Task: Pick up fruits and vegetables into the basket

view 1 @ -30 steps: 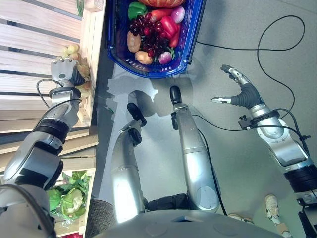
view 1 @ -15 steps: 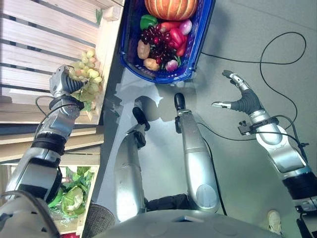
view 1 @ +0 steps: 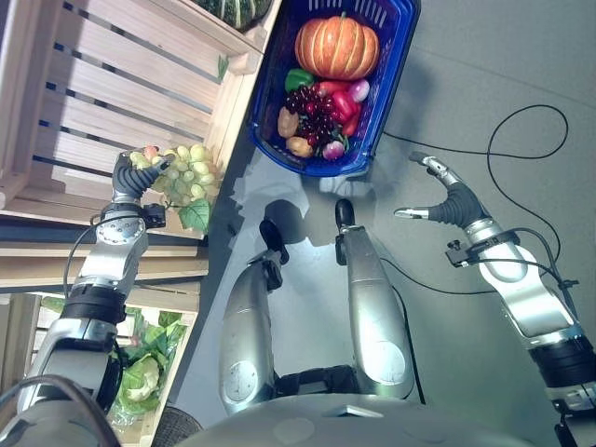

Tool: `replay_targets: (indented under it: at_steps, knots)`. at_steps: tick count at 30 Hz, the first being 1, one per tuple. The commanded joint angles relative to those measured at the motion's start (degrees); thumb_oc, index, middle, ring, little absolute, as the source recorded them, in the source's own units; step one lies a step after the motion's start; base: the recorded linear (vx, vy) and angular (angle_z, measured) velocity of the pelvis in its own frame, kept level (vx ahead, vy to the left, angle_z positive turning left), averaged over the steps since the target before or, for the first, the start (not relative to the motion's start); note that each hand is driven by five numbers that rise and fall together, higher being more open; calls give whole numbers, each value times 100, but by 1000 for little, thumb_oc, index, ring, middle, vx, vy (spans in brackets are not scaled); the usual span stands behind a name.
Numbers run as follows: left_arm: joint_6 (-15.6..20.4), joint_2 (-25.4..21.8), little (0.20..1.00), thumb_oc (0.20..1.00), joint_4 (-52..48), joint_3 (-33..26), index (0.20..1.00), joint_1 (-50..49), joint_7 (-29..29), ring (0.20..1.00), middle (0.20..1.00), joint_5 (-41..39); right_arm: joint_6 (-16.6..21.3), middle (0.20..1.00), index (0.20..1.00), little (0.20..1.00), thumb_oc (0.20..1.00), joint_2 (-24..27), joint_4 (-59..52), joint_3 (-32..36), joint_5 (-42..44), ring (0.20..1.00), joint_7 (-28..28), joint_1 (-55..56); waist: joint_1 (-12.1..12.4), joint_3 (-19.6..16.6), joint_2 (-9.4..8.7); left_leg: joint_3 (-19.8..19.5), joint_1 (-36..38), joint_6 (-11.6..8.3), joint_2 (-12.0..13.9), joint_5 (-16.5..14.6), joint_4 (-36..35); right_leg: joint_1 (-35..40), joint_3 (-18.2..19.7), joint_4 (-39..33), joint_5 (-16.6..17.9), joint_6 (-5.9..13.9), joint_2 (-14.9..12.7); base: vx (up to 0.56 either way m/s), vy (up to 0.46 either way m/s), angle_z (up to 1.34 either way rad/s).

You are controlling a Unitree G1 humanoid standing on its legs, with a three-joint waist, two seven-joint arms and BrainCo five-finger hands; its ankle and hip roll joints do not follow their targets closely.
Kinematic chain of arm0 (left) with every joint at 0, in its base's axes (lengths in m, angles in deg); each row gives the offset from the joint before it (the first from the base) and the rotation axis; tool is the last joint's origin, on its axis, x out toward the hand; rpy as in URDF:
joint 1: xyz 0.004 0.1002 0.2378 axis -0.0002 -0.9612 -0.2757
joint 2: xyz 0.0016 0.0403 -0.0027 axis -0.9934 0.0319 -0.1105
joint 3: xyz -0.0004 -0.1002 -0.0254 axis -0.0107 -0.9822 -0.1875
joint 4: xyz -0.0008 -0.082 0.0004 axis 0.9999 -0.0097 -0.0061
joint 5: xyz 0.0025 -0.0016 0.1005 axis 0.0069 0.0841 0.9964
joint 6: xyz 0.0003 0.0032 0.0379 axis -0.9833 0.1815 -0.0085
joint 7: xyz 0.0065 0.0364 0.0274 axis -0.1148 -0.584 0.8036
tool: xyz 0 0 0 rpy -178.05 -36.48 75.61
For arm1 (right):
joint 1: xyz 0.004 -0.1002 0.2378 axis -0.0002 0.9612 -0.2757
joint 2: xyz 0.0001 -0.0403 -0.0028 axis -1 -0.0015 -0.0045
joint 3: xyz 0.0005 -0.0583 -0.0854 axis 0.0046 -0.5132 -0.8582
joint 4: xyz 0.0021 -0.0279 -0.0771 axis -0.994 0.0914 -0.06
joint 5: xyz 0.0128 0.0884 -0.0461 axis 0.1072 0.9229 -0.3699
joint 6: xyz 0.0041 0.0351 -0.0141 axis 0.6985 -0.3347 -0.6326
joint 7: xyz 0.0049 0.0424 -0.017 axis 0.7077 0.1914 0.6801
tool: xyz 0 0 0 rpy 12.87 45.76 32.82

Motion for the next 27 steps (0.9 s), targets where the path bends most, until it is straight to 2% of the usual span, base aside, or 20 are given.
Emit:
replay_targets:
  at_steps: [1, 6, 7, 13, 18, 27]
  knots:
    - [424, -185, 200, 200, -410, -417, 200, -111, 40, 200, 200, -343, 5, 1000, 1000, 1000, 1000, -17, -368, 138, -527, 1000, 11, 129, -10, -276, -101, 336, 308, 309, -339, -706, 205, 286, -6, -234, -204, 264, 281, 0, 0, 0]
    - [270, -227, 200, 200, -1258, -457, 200, -111, 352, 200, 200, -697, 19, 1000, 1000, 1000, 1000, 130, -273, -213, -1553, 1000, 33, -292, 141, -276, -85, 236, 622, 334, -403, -728, 147, 690, -94, -386, -197, 254, 218, -13, -16, 2]
    - [235, -214, 200, 200, -1407, -445, 200, -72, 396, 200, 200, -735, -56, 1000, 1000, 1000, 1000, 143, -257, -319, -1652, 1000, 109, -496, 169, -276, -95, 279, 584, 366, -400, -579, 99, 682, -144, -475, -39, 215, 191, -77, -53, 9]
    - [78, -121, 200, 200, -1867, -341, 200, 77, 892, 200, 200, -1264, -182, 1000, 1000, 1000, 1000, 53, -77, -939, -2001, 1000, 349, -1396, 366, -276, -72, 137, 836, 370, -472, -576, 38, 1043, -267, -568, -54, 197, 118, -8, -36, 11]
    - [-188, 73, 200, 200, -2246, -108, 200, 240, 1405, 200, 200, -1648, -530, 1000, 1000, 1000, 1000, -299, 141, -1538, -1724, 1000, 319, -2173, 576, -276, -68, -24, 1136, 377, -550, -563, -55, 1445, -412, -686, -42, 183, 33, 9, -56, 14]
    - [-747, 607, 200, 200, -2511, 515, 200, 741, 2010, 200, 200, -2176, -801, 1000, 1000, 1000, 1000, -1271, 771, -2451, -1585, 1000, -374, -3244, 884, -276, -70, -253, 1668, 400, -649, -540, -213, 2115, -605, -868, -6, 163, -107, 22, -42, 12]
